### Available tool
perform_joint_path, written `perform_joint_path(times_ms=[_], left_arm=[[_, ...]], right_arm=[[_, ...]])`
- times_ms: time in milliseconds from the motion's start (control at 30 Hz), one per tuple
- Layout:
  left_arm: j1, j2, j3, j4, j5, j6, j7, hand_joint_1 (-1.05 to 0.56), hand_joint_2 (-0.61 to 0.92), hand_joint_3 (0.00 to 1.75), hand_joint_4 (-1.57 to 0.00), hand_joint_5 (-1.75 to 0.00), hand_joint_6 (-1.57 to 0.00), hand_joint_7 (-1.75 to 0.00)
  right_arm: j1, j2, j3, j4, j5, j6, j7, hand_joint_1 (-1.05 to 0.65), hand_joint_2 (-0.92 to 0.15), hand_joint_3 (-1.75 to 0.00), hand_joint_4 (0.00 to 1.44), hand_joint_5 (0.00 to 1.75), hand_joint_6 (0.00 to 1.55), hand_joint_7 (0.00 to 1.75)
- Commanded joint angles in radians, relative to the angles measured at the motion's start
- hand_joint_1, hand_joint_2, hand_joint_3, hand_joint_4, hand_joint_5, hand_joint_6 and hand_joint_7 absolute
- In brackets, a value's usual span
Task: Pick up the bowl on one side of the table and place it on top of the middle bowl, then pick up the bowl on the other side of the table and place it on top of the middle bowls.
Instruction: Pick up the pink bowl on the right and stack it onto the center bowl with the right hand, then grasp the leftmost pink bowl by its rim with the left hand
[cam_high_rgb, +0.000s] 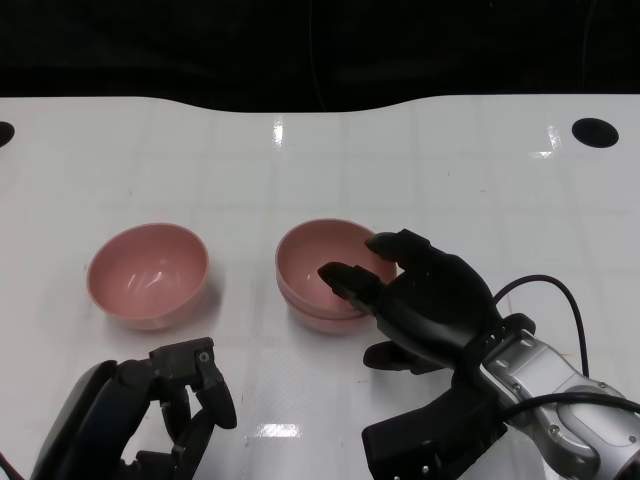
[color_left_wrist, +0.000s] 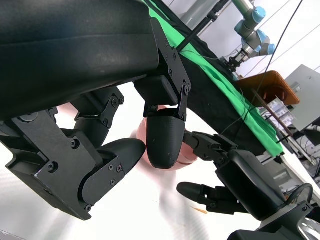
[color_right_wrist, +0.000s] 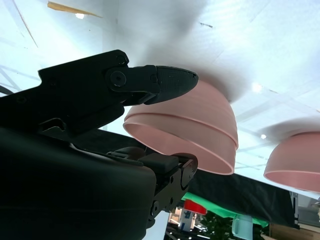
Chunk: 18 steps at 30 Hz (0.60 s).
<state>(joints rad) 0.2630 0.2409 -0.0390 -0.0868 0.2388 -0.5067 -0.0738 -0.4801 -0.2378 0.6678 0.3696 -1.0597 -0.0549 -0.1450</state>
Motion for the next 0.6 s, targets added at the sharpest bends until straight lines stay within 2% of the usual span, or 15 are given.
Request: perform_joint_path(times_ms=[33, 133, 433, 600], left_arm=[[0.002, 0.015, 0.002, 0.001, -0.007, 0.002, -0.012, -0.1, 0.37, 1.43, -0.88, -1.68, -0.81, -1.47], [0.001, 0.017, 0.002, -0.002, 0.001, 0.008, -0.011, -0.11, 0.37, 1.44, -0.88, -1.68, -0.81, -1.47], [-0.01, 0.013, 0.0, 0.019, -0.005, -0.011, -0.006, -0.09, 0.35, 1.44, -0.89, -1.68, -0.82, -1.47], [-0.012, 0.015, 0.0, 0.015, -0.013, -0.001, -0.014, -0.1, 0.35, 1.43, -0.9, -1.69, -0.82, -1.47]], right_arm=[[0.034, -0.005, -0.04, -0.064, 0.033, 0.024, 0.0, -0.76, -0.92, -0.42, 0.02, 0.34, 0.15, 0.0], [0.064, -0.01, -0.07, -0.125, 0.064, 0.034, 0.013, -0.73, -0.92, -0.43, 0.0, 0.35, 0.11, 0.0], [0.146, -0.024, -0.158, -0.259, 0.175, 0.014, 0.047, -0.67, -0.92, -0.34, 0.0, 0.45, 0.14, 0.02], [0.2, -0.048, -0.207, -0.355, 0.217, -0.004, 0.071, -0.62, -0.92, -0.27, 0.02, 0.68, 0.25, 0.07]])
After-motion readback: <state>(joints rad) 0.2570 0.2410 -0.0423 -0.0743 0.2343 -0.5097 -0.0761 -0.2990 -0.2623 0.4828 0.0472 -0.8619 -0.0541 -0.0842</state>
